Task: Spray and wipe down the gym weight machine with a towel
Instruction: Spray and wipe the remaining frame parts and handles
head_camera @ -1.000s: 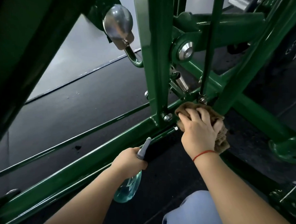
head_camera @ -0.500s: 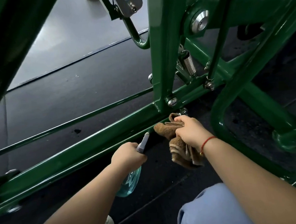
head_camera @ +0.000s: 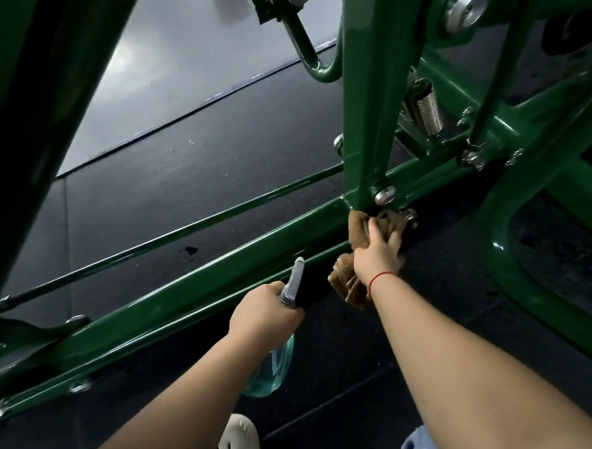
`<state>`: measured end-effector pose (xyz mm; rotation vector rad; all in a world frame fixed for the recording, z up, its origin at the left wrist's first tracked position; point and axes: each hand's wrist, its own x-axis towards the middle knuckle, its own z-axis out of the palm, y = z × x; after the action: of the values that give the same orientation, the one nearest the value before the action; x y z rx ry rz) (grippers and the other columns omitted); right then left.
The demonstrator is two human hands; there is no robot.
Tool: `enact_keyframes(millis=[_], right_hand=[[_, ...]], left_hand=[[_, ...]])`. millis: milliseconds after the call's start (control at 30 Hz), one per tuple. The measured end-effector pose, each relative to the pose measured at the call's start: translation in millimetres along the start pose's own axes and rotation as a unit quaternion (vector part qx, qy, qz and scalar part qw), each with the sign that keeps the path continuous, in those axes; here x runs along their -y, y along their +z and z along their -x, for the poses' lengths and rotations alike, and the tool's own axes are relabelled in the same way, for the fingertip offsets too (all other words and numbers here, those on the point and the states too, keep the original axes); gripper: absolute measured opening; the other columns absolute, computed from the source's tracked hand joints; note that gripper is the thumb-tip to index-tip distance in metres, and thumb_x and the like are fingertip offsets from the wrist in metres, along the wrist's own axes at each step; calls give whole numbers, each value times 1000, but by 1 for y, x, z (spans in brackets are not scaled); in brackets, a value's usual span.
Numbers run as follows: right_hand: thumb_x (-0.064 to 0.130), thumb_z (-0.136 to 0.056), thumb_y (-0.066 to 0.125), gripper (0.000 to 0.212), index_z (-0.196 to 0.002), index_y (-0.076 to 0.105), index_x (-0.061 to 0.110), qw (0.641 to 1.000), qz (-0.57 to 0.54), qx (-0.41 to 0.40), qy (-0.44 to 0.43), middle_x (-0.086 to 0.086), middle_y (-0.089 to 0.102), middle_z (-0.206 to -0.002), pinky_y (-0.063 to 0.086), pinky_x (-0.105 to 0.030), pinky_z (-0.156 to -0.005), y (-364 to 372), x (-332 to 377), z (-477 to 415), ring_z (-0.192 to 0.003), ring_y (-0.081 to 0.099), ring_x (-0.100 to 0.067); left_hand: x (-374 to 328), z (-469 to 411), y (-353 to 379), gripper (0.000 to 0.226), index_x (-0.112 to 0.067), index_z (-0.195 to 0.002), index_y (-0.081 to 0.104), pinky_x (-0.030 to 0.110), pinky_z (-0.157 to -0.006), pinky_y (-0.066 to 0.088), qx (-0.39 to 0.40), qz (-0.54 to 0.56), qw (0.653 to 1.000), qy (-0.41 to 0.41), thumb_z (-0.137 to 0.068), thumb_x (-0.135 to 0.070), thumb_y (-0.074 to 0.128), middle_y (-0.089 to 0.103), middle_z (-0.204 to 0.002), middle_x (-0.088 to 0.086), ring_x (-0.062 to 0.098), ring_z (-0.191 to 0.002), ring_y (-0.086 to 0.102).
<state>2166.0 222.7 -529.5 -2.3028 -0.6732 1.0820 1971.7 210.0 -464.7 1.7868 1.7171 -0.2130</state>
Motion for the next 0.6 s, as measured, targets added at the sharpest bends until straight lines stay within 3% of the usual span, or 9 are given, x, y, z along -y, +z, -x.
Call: enact_keyframes(millis=[133, 233, 333, 400, 467, 533, 600], right_hand=[[3, -89, 59, 87, -152, 25, 52, 996, 57, 47, -55, 13, -11, -158, 44, -44, -108, 27, 2, 29, -138, 31, -33], [16, -85, 64, 75, -147, 34, 46, 956, 208, 76, -194, 13, -7, -162, 47, -44, -101, 40, 5, 52, -135, 23, -32], [25, -88, 62, 65, -146, 39, 46, 928, 265, 107, -237, 10, 7, -164, 47, -43, -99, 35, 9, 53, -134, 25, -30], [22, -89, 60, 65, -145, 41, 49, 923, 277, 107, -244, 11, 14, -163, 47, -44, -99, 20, 9, 42, -133, 29, -29], [15, -89, 59, 69, -145, 41, 51, 935, 267, 79, -221, 13, 16, -163, 44, -46, -100, 3, 3, 27, -132, 31, -28], [8, -88, 59, 76, -146, 39, 52, 959, 230, 45, -159, 14, 12, -165, 41, -48, -104, -16, -6, 9, -133, 31, -28], [2, -86, 58, 81, -146, 38, 53, 967, 229, 22, -112, 13, 10, -165, 38, -51, -107, -31, -11, -7, -135, 29, -31]], left_hand=[[12, 10, -3, 12, -23, -82, 58, 28, -54, 38, -20, 14, 1000, -19, -81, -31, 67, 60, -67, -4, 19, -61, 55], [16, 13, 2, 12, -22, -81, 57, 30, -56, 39, -28, 14, 999, -30, -81, -30, 66, 62, -70, -2, 20, -64, 56], [15, 14, 10, 13, -24, -85, 56, 33, -62, 46, -42, 9, 999, -32, -83, -31, 67, 63, -88, -2, 20, -75, 60], [15, 12, 16, 16, -24, -95, 58, 34, -68, 47, -52, 0, 998, -23, -85, -33, 67, 63, -118, -3, 21, -92, 62], [17, 7, 20, 20, -25, -101, 59, 31, -70, 43, -46, -6, 999, -24, -86, -34, 68, 43, -155, -13, 20, -108, 61], [21, 1, 20, 19, -26, -99, 57, 30, -72, 43, -35, -12, 999, -39, -86, -35, 67, 23, -165, -19, 18, -115, 60], [29, -5, 19, 20, -26, -100, 56, 30, -75, 43, -31, -7, 998, -61, -87, -36, 66, 19, -166, -18, 18, -121, 58]])
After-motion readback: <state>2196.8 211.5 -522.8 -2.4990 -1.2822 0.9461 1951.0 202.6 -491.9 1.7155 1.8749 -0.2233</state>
